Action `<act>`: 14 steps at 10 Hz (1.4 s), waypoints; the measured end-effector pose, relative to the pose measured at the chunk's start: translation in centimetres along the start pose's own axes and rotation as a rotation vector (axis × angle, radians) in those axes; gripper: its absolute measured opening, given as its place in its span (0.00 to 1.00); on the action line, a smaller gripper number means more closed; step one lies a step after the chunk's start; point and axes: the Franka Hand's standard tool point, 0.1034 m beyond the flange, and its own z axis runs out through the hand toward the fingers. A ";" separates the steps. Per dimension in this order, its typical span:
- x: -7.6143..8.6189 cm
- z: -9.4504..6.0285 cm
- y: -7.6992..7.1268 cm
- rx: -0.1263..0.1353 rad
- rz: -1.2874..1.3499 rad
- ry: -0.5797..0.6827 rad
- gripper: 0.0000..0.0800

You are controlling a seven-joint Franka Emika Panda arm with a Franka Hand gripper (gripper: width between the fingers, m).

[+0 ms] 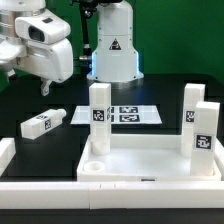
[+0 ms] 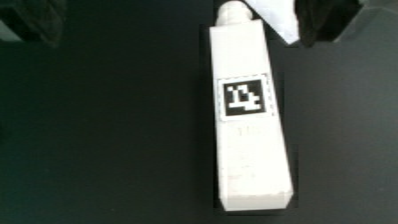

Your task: Assemble desk

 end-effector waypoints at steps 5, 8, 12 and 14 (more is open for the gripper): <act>-1.2 -0.5 -0.1 0.013 0.522 0.009 0.81; -1.7 -0.1 1.0 0.075 1.091 0.010 0.81; -1.6 0.0 1.1 0.077 1.344 0.005 0.81; -2.7 0.3 1.9 0.096 1.730 -0.015 0.81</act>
Offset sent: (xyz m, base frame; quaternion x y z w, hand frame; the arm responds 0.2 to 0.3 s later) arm 0.0180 -0.0083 0.0070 -0.0129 0.0346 0.2529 0.9668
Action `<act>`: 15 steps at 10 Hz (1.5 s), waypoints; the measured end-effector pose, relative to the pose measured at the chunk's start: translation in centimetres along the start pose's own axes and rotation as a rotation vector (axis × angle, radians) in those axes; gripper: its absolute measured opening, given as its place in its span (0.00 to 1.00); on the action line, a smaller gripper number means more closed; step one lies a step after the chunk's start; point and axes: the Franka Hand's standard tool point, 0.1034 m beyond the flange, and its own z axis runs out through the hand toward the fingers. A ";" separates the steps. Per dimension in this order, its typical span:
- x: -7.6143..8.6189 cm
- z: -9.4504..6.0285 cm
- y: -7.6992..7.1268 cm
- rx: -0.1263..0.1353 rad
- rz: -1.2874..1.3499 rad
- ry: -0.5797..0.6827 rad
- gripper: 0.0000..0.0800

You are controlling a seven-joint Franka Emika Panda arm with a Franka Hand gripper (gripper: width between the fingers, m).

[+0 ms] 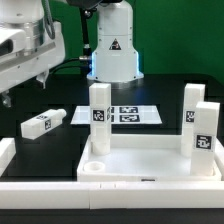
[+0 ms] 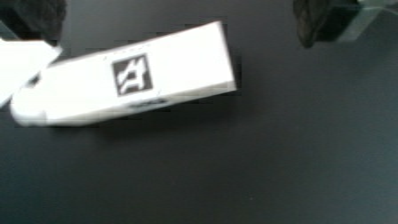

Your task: Assemble desk

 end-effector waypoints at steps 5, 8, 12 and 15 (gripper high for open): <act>1.4 0.7 1.3 0.072 0.564 -0.036 0.81; 2.7 -0.2 2.1 0.214 1.007 -0.075 0.81; 3.2 0.3 2.3 0.386 1.414 -0.096 0.81; 2.3 1.2 1.0 0.501 1.410 -0.204 0.81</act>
Offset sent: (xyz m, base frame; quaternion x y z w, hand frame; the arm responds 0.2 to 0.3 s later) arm 0.0000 0.0000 0.0000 0.0000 0.0000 0.1938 0.9810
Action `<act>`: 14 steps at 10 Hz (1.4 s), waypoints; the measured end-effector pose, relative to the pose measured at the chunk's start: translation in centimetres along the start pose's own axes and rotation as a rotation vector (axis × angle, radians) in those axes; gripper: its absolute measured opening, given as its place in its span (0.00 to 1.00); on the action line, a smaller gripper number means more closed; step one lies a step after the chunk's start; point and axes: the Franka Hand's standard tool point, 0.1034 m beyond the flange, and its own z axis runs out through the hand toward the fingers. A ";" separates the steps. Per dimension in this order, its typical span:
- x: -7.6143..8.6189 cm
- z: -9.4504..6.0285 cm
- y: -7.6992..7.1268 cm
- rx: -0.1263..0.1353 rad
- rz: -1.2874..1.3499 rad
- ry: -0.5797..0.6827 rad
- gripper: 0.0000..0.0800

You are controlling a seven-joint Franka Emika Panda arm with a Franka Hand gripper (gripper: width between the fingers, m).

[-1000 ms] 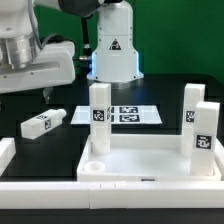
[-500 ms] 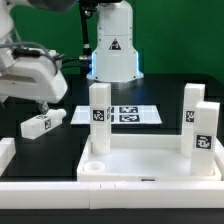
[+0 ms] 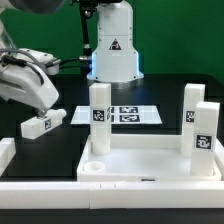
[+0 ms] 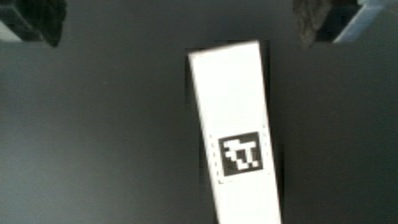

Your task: Assemble desk

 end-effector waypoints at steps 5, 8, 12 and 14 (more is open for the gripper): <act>-0.8 0.4 0.6 -0.082 -0.023 -0.322 0.81; 0.1 0.5 0.0 -0.102 -0.070 -0.445 0.81; 1.0 1.4 0.3 -0.094 -0.066 -0.427 0.81; 1.2 3.5 1.0 -0.102 -0.030 -0.460 0.81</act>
Offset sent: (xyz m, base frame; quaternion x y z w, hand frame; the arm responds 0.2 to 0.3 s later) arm 0.0000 0.0000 0.0000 0.0000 -0.1296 0.0000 0.9916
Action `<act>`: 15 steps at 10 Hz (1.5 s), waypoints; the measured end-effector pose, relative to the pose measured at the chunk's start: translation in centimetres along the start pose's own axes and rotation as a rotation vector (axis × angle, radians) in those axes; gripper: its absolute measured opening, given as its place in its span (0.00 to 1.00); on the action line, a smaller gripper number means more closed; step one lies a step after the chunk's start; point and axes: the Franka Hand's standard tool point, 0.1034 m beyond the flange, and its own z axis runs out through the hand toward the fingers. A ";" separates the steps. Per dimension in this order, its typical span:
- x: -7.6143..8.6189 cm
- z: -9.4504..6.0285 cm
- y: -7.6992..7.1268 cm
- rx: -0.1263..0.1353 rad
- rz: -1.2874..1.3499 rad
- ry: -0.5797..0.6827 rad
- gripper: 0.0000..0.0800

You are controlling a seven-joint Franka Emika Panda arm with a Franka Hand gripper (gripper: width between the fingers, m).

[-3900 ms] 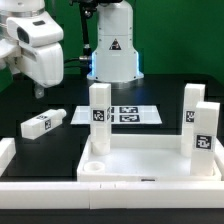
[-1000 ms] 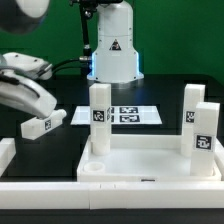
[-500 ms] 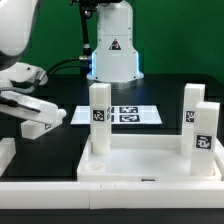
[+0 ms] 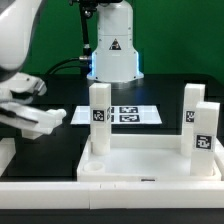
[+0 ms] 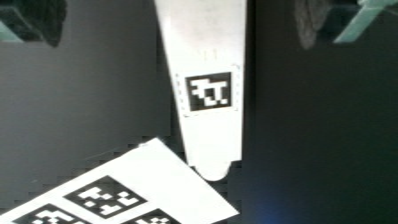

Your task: Assemble desk

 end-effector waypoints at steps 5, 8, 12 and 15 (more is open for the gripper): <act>1.1 1.1 0.1 -0.006 0.031 0.005 0.81; 1.1 1.1 0.1 -0.007 0.031 0.004 0.43; -2.1 -3.9 -1.5 -0.003 -0.015 0.100 0.36; -3.3 -7.6 -2.4 -0.046 -0.099 0.329 0.36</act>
Offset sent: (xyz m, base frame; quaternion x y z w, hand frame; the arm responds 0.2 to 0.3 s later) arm -0.0034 0.0019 -0.0140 0.0142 -0.0110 0.0363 0.9992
